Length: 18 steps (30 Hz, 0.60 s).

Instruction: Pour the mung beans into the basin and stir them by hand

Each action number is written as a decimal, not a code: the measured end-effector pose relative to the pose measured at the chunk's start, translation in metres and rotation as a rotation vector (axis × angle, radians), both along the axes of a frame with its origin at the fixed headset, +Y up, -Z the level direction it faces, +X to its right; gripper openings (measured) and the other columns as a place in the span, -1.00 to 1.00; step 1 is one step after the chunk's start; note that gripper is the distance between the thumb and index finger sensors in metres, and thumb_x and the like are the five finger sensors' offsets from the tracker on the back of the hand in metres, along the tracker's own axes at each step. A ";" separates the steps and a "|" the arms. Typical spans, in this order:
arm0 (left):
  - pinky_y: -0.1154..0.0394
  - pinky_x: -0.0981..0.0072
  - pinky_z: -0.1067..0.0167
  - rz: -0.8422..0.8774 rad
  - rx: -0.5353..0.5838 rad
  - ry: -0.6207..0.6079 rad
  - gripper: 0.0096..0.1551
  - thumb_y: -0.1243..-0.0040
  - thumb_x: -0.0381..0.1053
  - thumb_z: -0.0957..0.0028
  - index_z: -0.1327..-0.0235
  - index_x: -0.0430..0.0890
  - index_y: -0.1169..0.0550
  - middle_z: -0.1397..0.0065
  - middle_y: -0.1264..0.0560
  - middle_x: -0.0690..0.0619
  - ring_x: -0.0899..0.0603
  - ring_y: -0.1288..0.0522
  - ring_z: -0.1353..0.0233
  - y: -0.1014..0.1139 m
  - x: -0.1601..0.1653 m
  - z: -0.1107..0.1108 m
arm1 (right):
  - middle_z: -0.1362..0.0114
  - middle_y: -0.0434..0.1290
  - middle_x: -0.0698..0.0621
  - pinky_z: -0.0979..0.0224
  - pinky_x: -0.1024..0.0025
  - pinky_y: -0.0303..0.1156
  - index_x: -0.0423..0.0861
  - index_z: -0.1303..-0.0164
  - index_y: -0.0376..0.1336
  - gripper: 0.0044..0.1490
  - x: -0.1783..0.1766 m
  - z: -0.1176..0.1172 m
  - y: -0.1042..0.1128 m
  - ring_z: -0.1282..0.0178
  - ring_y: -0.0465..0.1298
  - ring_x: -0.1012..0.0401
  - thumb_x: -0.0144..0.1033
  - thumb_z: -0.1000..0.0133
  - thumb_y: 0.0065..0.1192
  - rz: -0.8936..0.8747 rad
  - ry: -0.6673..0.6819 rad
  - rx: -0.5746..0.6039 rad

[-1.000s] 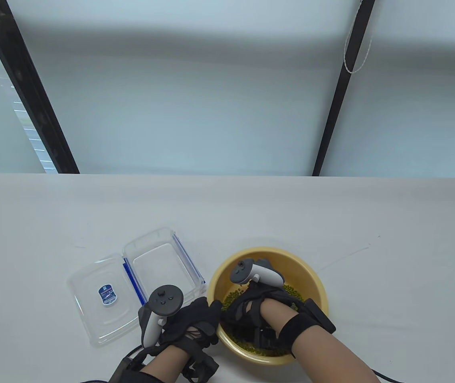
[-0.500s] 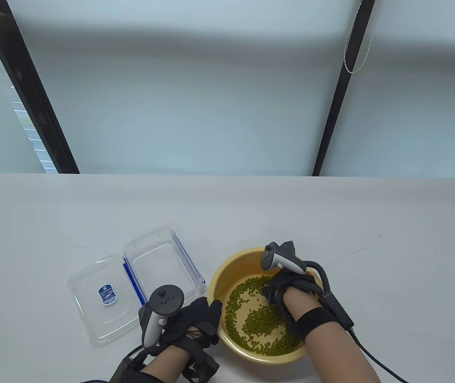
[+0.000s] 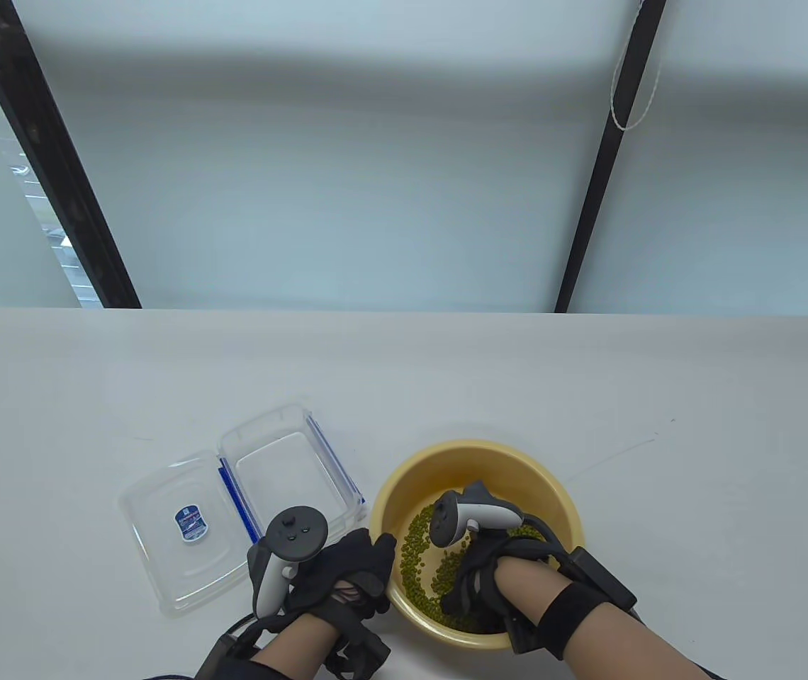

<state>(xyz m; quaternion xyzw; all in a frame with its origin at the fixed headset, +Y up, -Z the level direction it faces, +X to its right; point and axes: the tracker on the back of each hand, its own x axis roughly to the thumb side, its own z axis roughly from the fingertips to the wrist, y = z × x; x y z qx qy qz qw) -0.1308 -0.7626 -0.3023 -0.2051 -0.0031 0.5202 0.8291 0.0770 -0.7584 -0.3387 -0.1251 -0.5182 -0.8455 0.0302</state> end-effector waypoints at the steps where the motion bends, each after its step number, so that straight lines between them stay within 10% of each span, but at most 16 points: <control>1: -0.70 0.22 0.23 -0.003 0.001 -0.002 -0.25 0.02 0.24 -0.26 -0.27 -0.41 -0.33 0.19 -0.67 0.09 0.02 -0.74 0.24 0.000 0.000 0.000 | -0.18 0.57 0.04 -0.17 0.24 0.53 -0.15 -0.29 0.26 -0.19 -0.004 0.000 -0.002 0.02 0.66 0.12 0.22 -0.05 0.05 -0.032 0.000 -0.016; 18: -0.70 0.22 0.22 -0.010 0.008 -0.011 -0.24 0.03 0.26 -0.26 -0.27 -0.40 -0.33 0.17 -0.67 0.10 0.02 -0.74 0.23 0.000 0.000 0.000 | -0.28 0.50 0.03 -0.21 0.20 0.50 -0.10 -0.42 0.11 -0.15 -0.007 -0.056 0.001 -0.04 0.63 0.09 0.21 -0.06 0.04 -0.260 -0.354 0.144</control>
